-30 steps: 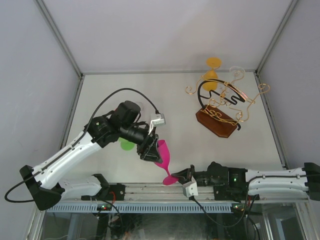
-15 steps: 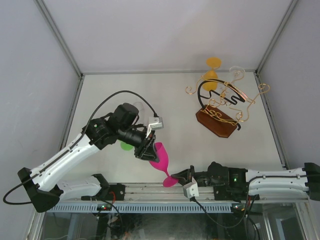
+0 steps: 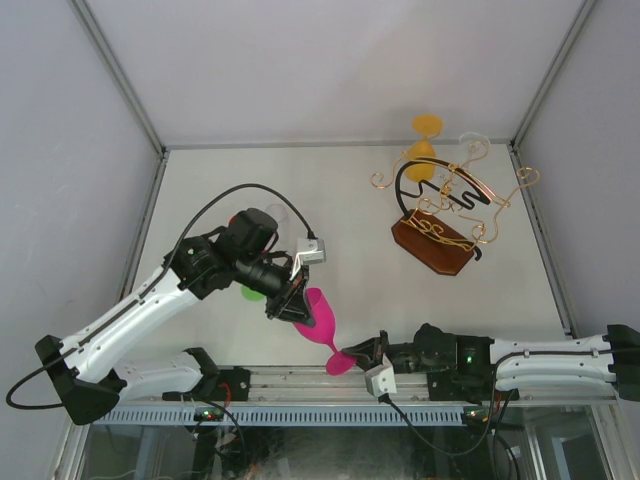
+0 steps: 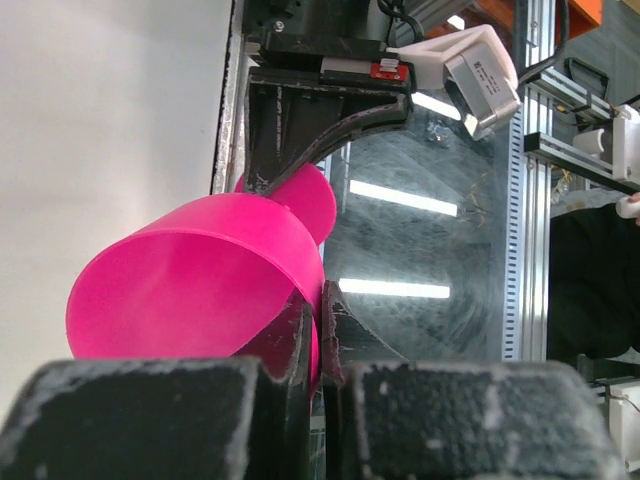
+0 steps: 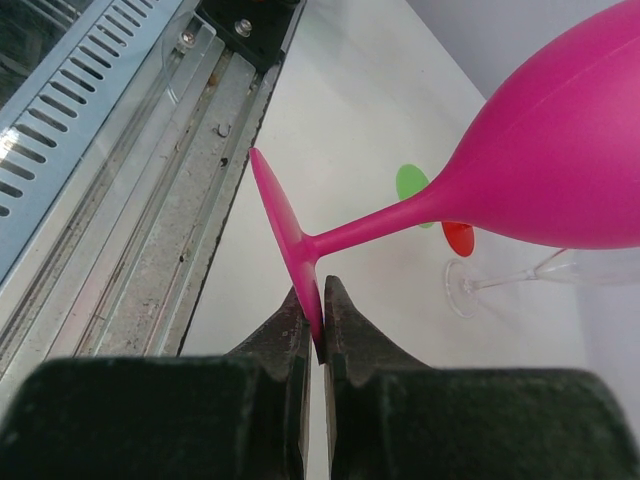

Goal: Take the wine glass off the wine glass rack
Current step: Place the wine glass at the center of the board.

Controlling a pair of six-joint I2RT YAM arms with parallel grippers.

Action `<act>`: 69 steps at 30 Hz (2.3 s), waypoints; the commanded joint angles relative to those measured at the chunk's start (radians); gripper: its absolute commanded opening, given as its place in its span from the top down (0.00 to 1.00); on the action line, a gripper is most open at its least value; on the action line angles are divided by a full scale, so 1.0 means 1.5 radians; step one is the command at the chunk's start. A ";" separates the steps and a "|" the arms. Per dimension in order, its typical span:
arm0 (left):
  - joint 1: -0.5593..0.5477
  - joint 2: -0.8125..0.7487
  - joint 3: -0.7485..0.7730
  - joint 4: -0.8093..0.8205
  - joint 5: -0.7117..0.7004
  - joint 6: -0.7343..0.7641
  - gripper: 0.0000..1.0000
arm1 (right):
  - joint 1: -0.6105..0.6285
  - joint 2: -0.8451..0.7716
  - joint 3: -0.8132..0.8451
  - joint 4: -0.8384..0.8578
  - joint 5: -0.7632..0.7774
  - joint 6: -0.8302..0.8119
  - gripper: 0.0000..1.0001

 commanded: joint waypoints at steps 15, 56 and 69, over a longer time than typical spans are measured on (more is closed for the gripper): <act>-0.003 -0.008 0.044 -0.037 0.016 0.019 1.00 | -0.015 0.012 0.026 0.028 0.039 0.033 1.00; -0.004 0.013 0.100 -0.120 -0.207 -0.024 1.00 | -0.017 0.003 0.030 -0.004 0.065 0.039 0.56; -0.009 0.076 0.113 -0.091 -0.450 -0.129 1.00 | -0.008 -0.037 0.010 0.055 0.166 0.035 0.47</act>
